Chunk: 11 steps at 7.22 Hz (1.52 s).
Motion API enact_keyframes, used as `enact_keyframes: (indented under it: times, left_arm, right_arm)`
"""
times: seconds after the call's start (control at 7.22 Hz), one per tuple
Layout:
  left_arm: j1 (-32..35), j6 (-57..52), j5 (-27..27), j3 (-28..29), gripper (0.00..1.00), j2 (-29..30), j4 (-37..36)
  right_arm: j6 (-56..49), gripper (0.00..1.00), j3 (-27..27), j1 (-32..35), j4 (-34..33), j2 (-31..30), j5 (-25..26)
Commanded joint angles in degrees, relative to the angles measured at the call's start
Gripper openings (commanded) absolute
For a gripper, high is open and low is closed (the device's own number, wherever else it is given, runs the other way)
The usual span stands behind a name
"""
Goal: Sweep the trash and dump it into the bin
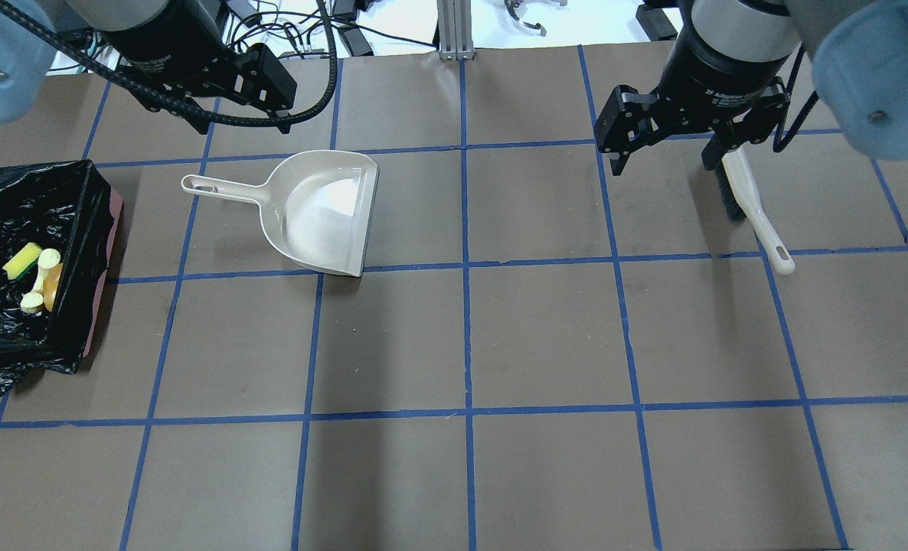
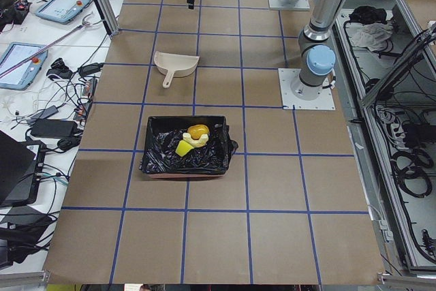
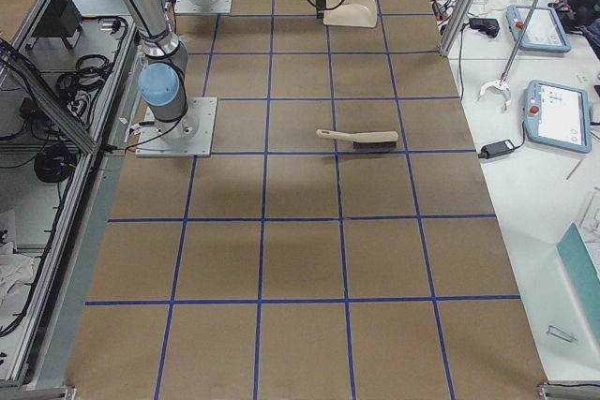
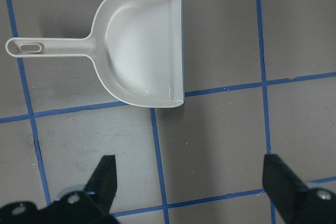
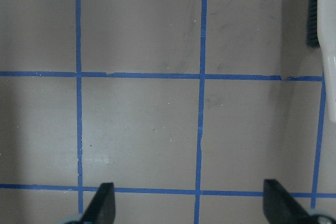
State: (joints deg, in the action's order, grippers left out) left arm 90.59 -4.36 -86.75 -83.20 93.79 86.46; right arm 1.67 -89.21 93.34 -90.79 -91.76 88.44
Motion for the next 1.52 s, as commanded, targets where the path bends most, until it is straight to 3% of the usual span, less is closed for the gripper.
enact_keyframes:
  times: [0.0,1.39]
  left_arm:
    - [-0.06,0.75,-4.11,-0.29,1.0,-0.09,0.63]
    - [-0.85,0.84,-0.87,-0.56,1.0,-0.01,2.04]
  right_arm:
    - [0.0,1.0,0.0,0.0,0.0,0.0,-0.03]
    - [0.0,1.0,0.0,0.0,0.0,0.0,-0.29]
